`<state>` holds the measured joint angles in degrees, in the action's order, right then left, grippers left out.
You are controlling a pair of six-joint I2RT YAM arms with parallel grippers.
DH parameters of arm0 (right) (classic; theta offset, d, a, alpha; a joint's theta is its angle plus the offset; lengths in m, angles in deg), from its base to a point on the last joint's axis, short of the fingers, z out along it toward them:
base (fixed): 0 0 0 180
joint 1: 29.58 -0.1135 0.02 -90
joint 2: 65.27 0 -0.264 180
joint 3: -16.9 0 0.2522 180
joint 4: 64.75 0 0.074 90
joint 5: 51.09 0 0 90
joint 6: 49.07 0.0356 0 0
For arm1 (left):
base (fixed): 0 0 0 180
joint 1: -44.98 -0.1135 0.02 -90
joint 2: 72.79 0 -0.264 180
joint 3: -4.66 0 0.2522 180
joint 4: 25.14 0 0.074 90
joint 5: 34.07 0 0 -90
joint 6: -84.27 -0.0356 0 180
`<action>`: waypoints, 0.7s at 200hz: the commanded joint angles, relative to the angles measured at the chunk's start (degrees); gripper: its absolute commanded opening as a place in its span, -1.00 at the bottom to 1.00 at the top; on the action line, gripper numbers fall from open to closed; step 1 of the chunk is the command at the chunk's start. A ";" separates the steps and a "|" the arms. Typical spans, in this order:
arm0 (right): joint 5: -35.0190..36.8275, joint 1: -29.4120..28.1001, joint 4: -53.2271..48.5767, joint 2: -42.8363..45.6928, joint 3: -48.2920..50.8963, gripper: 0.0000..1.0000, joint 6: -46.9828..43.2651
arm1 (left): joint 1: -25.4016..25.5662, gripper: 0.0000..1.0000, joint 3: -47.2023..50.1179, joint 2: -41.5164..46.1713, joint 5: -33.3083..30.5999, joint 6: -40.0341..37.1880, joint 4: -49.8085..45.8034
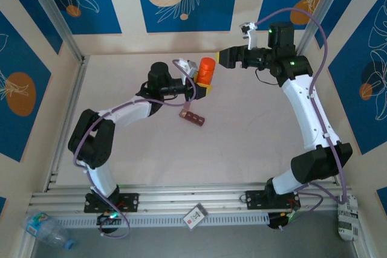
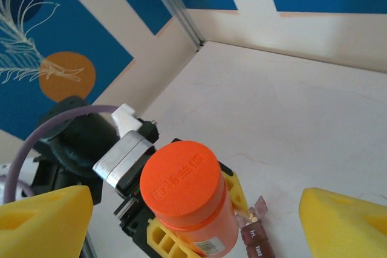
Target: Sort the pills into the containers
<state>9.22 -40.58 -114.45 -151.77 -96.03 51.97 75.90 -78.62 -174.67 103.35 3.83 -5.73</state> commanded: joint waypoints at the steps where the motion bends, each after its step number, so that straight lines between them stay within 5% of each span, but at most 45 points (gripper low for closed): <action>1: -4.35 -0.60 -5.87 -2.01 -3.70 0.77 -6.37 | -0.42 -1.00 -3.20 -1.07 6.78 2.34 0.28; 140: 0.90 -5.74 -9.34 -6.96 -7.24 0.61 -8.77 | -0.44 -1.00 -4.40 -2.26 8.57 3.98 0.10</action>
<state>10.21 -45.33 -121.93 -158.09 -101.06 44.35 75.83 -81.07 -176.49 109.95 7.48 -6.78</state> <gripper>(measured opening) 0.820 0.524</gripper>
